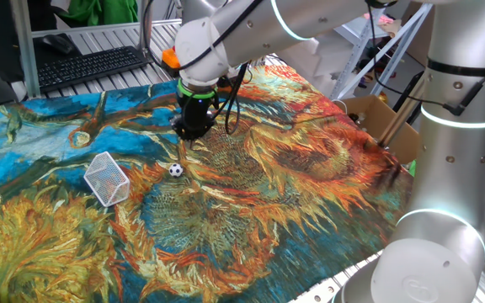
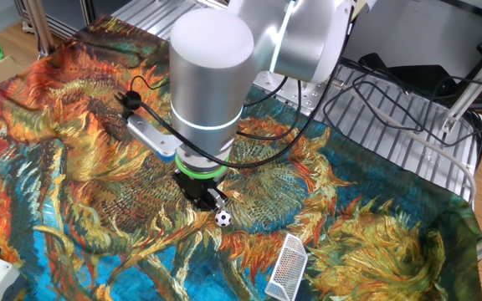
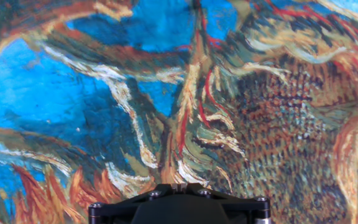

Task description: Push the soccer ball into the goal

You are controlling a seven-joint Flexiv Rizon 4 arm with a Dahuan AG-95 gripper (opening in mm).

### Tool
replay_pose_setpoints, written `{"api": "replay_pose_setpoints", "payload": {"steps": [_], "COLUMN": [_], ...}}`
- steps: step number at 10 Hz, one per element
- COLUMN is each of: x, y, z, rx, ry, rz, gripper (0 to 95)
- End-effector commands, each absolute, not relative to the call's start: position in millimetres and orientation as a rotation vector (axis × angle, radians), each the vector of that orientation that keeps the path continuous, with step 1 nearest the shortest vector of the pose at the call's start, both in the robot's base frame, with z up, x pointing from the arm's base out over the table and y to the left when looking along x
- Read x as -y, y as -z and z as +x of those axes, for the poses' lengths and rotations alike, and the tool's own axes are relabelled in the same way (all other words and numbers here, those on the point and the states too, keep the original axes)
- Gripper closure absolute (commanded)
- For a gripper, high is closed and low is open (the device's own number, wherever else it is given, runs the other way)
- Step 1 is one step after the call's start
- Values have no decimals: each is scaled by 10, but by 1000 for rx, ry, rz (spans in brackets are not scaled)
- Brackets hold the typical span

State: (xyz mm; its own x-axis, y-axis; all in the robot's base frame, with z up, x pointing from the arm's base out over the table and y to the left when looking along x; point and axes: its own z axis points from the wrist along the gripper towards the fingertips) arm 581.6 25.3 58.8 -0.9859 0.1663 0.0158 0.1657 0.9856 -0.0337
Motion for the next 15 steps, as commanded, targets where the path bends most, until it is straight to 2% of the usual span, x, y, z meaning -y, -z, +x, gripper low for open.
{"api": "replay_pose_setpoints", "payload": {"steps": [1, 6, 15], "x": [-259, -356, -447], "y": [-591, -387, -201], "z": [5826, 5717, 5674], "rx": [3094, 3091, 3086], "ry": [-47, -21, -75], "rz": [-215, -184, -138], "gripper": [950, 950, 950]}}
